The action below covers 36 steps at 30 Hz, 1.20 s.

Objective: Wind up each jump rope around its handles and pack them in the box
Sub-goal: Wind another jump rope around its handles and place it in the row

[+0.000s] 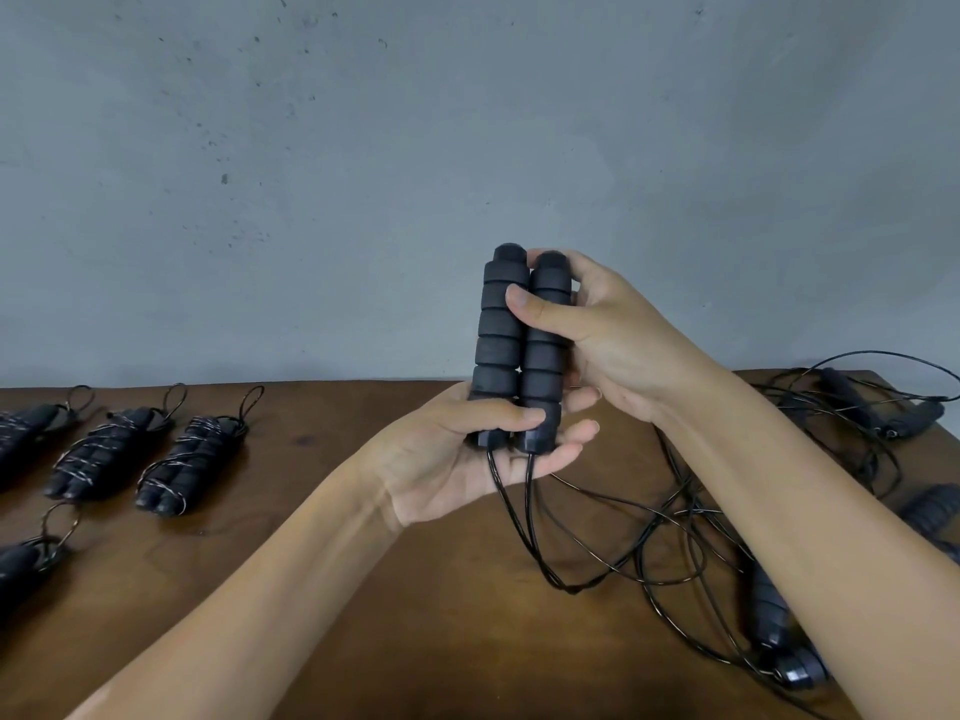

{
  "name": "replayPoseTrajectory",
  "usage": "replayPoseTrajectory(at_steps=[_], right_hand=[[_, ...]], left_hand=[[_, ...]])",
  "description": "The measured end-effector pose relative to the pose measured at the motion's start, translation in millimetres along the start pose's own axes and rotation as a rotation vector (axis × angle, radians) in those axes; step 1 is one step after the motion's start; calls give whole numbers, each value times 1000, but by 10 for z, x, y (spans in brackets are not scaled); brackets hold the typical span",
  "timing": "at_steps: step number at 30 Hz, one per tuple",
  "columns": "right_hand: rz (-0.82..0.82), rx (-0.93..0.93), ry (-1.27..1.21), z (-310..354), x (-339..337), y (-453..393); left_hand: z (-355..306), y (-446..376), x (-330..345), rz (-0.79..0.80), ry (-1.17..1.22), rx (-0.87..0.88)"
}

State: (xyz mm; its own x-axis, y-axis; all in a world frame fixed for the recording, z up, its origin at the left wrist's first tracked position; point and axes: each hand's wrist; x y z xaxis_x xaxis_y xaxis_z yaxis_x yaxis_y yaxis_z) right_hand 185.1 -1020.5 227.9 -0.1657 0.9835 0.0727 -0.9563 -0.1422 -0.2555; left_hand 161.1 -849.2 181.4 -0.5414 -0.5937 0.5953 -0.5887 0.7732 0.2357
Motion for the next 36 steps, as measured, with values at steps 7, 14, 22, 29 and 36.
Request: replayPoseTrajectory(at_steps=[7, 14, 22, 29, 36], right_hand=[[7, -95, 102, -48, -6, -39], [68, -87, 206, -74, 56, 6], [228, 156, 59, -549, 96, 380], [486, 96, 371, -818, 280, 835], [602, 93, 608, -820, 226, 941]], left_hand=[[35, 22, 61, -73, 87, 18], [74, 57, 99, -215, -61, -30], [100, 95, -123, -291, -11, 103], [106, 147, -321, -307, 13, 128], [198, 186, -410, -278, 5, 42]])
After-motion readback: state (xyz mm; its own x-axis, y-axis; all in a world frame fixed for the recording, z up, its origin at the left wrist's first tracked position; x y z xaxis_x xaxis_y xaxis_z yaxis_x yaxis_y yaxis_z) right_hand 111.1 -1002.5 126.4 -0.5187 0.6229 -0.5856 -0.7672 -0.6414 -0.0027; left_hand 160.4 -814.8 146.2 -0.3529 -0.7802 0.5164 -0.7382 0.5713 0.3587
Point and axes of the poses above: each hand's wrist, its own y-axis away from the middle knuckle, its own x-axis out of the palm, z = x × y, and after that the axes turned 10 degrees about -x, right-handed
